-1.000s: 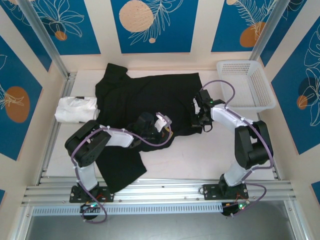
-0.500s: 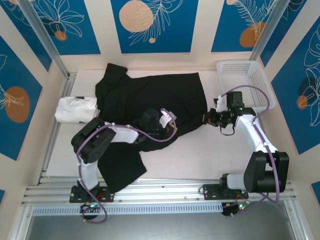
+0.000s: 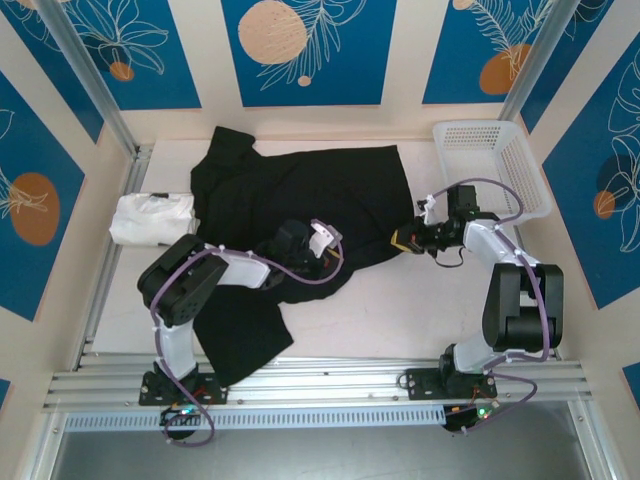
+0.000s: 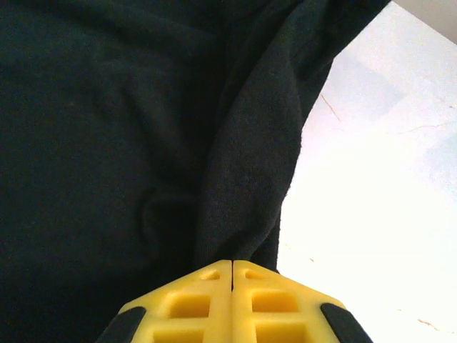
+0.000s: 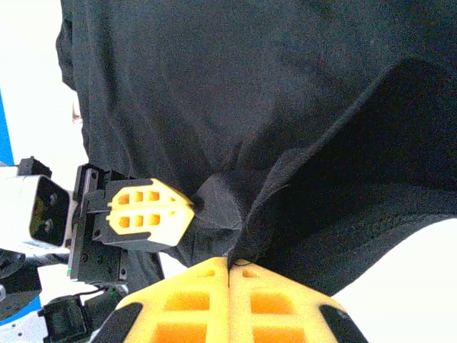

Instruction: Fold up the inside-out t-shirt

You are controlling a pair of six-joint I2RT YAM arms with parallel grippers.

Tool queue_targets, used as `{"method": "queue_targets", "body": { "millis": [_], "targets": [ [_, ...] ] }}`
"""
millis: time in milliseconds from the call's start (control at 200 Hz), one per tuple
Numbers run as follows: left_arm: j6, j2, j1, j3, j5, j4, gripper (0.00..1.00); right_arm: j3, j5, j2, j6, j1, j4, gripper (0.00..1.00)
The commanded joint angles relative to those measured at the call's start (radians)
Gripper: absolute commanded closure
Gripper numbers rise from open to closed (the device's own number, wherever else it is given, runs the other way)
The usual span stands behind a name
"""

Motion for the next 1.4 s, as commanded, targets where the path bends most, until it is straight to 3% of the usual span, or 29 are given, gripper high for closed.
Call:
{"method": "queue_targets", "body": {
  "millis": [0,385,820,960,1015,1125,1250,1320,1395],
  "targets": [
    [0.009,-0.034,-0.001,0.005,-0.003,-0.011,1.00,0.048,0.067,-0.030,0.013,-0.007,-0.023,1.00],
    [0.077,-0.017,-0.052,0.046,-0.007,-0.046,1.00,0.048,0.192,-0.047,-0.005,-0.006,-0.077,1.00],
    [0.067,-0.026,-0.051,0.034,-0.013,-0.036,1.00,0.043,0.191,-0.039,-0.013,-0.010,-0.082,1.00],
    [0.035,-0.088,-0.051,0.010,-0.032,-0.042,0.57,0.046,0.215,-0.054,-0.013,-0.021,-0.090,1.00],
    [0.014,-0.136,-0.049,-0.010,-0.061,-0.076,0.49,0.042,0.216,-0.066,-0.009,-0.026,-0.088,1.00],
    [-0.046,-0.275,-0.042,-0.063,-0.231,-0.263,0.43,0.032,0.224,-0.091,-0.003,-0.029,-0.079,1.00],
    [-0.201,-0.471,-0.007,-0.156,-0.452,-0.557,0.42,0.015,0.226,-0.115,0.002,-0.027,-0.063,1.00],
    [-0.304,-0.572,0.063,-0.226,-0.492,-0.663,0.42,0.012,0.225,-0.120,0.006,-0.027,-0.053,1.00],
    [-0.367,-0.644,0.167,-0.287,-0.456,-0.714,0.42,0.016,0.220,-0.120,0.007,-0.025,-0.042,1.00]
  ]
}}
